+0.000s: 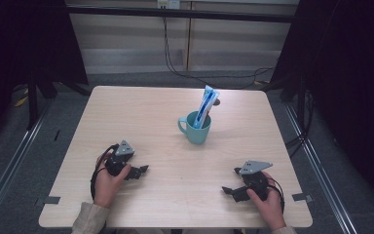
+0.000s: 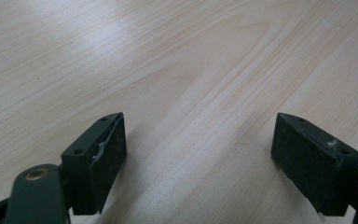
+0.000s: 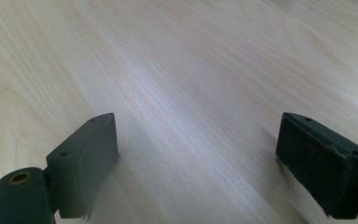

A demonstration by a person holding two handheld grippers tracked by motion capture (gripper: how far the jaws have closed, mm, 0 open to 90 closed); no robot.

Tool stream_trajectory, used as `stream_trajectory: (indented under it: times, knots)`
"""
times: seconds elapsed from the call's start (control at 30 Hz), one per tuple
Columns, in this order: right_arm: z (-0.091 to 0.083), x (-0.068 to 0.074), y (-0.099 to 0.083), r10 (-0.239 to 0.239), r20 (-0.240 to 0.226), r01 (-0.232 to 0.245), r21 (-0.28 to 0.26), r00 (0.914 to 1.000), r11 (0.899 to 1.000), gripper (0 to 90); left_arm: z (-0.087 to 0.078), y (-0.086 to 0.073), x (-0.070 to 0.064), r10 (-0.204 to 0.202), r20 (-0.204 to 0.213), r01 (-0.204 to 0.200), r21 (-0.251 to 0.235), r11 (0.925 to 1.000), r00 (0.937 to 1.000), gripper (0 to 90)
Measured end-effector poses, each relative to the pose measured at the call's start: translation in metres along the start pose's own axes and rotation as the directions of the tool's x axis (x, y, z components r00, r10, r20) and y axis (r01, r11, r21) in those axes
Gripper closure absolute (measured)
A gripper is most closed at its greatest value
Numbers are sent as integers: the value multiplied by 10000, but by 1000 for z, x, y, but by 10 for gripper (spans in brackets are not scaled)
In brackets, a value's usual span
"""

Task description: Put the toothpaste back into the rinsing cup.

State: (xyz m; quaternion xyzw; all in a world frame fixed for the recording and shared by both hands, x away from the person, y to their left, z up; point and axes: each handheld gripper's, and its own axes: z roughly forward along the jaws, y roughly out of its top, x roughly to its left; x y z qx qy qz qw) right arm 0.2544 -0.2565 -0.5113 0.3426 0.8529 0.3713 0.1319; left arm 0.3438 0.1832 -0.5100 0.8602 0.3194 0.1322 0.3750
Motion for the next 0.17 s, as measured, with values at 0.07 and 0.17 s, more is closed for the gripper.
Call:
stream_trajectory:
  times: [0.07, 0.17]
  knots:
    - [0, 0, 0, 1, 2, -1, 2, 10000, 10000, 121, 0, 0, 0, 13, -13, -13, 33, 10000, 10000, 171]
    - [0, 0, 0, -1, 4, 1, 1, 10000, 10000, 120, 0, 0, 0, 54, -13, -54, 67, 10000, 10000, 164]
